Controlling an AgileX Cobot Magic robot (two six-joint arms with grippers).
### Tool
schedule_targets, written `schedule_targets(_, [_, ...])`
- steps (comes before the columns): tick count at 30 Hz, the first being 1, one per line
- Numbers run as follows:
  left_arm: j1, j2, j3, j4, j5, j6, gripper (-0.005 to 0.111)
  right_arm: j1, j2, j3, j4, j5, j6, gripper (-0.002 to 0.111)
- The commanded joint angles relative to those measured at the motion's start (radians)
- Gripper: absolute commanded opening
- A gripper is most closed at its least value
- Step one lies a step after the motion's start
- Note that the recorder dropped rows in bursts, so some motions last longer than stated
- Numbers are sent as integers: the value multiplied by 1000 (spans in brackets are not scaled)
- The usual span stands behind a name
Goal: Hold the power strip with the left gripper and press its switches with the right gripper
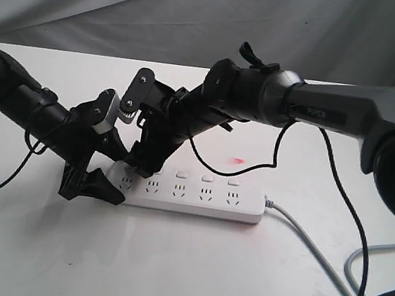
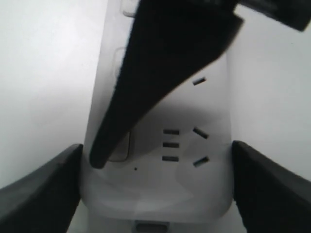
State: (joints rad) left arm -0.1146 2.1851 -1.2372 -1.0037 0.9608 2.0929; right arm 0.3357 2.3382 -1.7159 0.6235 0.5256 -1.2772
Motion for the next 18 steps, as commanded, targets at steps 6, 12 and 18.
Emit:
schedule_targets(6, [-5,1,3,-2,-20,2,39,15,42,15,-193,19,27,73])
schedule_targets(12, [-5,1,3,-2,-20,2,39,34,42,15,-215,19,26,73])
schedule_targets(18, [-5,1,3,-2,-20,2,39,34,42,15,-229,19,38,73])
